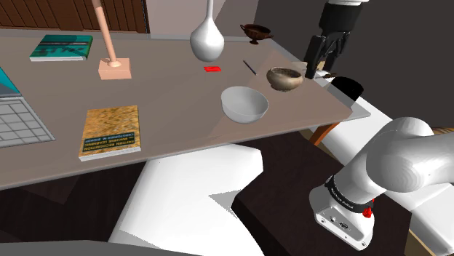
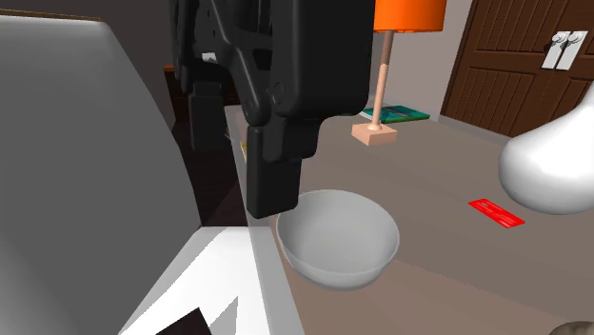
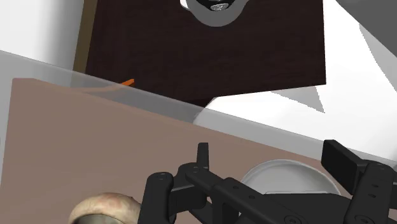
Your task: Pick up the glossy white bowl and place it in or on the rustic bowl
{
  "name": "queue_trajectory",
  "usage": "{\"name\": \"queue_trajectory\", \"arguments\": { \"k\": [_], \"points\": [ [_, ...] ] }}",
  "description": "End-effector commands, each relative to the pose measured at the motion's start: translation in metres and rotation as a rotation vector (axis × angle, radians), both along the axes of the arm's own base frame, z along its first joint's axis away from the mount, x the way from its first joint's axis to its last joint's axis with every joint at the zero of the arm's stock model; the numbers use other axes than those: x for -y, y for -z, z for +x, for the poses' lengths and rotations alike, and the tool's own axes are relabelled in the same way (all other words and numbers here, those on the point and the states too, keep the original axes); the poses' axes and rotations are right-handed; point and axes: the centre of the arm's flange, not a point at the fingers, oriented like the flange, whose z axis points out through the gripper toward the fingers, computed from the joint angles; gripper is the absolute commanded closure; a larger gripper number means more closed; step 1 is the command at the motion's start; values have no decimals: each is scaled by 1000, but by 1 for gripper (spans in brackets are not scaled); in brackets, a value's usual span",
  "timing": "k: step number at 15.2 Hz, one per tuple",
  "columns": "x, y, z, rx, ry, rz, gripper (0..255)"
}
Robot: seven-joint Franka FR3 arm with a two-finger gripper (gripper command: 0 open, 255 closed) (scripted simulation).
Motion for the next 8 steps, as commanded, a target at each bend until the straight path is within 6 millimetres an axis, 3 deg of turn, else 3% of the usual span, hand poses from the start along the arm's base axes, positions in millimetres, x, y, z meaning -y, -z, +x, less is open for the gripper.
{"name": "queue_trajectory", "arguments": {
  "k": [1,8],
  "points": [
    [0,0,0,0,0,0,0],
    [-61,48,58,16,46,-65,0]
  ]
}}
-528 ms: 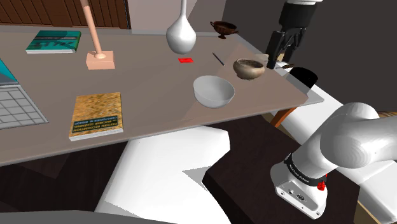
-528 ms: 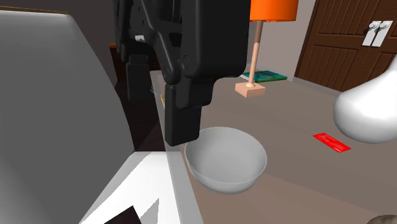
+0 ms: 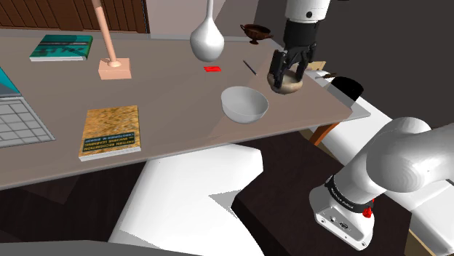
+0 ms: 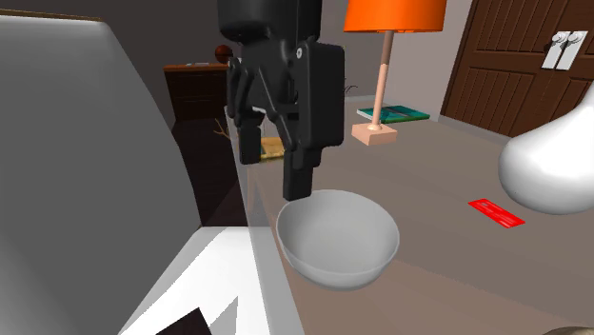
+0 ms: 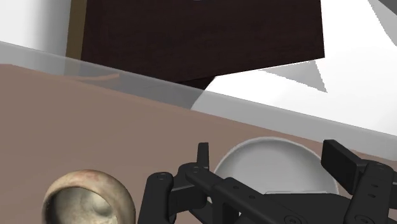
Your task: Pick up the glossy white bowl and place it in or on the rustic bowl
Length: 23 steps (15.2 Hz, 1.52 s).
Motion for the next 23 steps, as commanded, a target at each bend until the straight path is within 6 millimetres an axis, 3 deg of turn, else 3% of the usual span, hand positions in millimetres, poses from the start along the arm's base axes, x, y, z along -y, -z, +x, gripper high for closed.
{"name": "queue_trajectory", "arguments": {
  "k": [1,16,23],
  "points": [
    [-17,12,14,7,14,-18,0],
    [-123,123,148,41,111,-156,0],
    [-115,159,144,41,111,-156,0]
  ]
}}
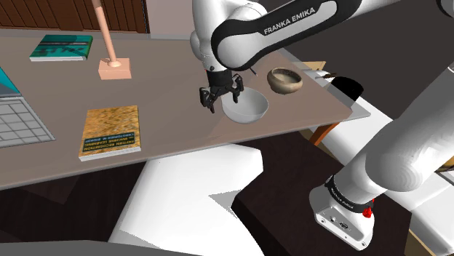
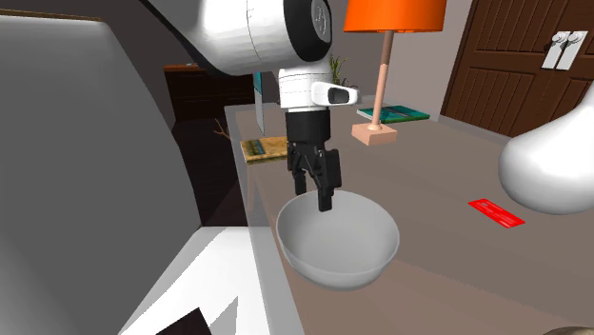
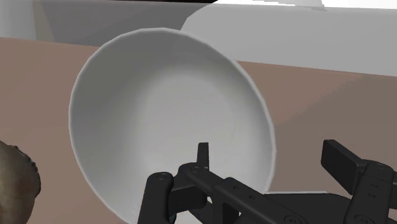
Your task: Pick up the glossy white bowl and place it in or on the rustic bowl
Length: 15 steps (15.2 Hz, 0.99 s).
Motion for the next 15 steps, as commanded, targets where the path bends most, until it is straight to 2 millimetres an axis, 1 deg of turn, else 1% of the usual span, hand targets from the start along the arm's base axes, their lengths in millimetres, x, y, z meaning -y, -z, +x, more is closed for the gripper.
{"name": "queue_trajectory", "arguments": {
  "k": [1,8,9,15],
  "points": [
    [2,8,0,0,0,0,0],
    [2,8,0,0,0,0,0],
    [2,8,0,0,0,0,255],
    [2,8,0,0,0,0,255]
  ]
}}
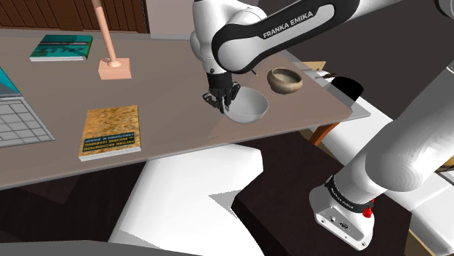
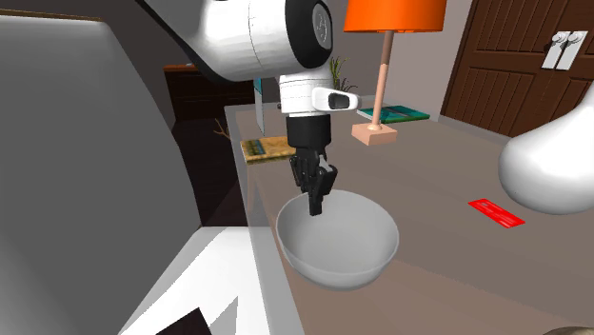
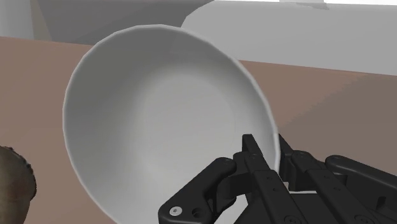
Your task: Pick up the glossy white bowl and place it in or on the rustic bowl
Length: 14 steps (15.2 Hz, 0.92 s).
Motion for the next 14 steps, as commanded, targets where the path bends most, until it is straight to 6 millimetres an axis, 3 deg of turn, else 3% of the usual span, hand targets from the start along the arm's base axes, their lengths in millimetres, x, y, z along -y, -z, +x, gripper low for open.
{"name": "queue_trajectory", "arguments": {
  "k": [1,3,14],
  "points": [
    [0,1,0,-1,0,0,255],
    [0,1,0,-1,0,0,255],
    [0,-57,0,-1,0,0,255]
  ]
}}
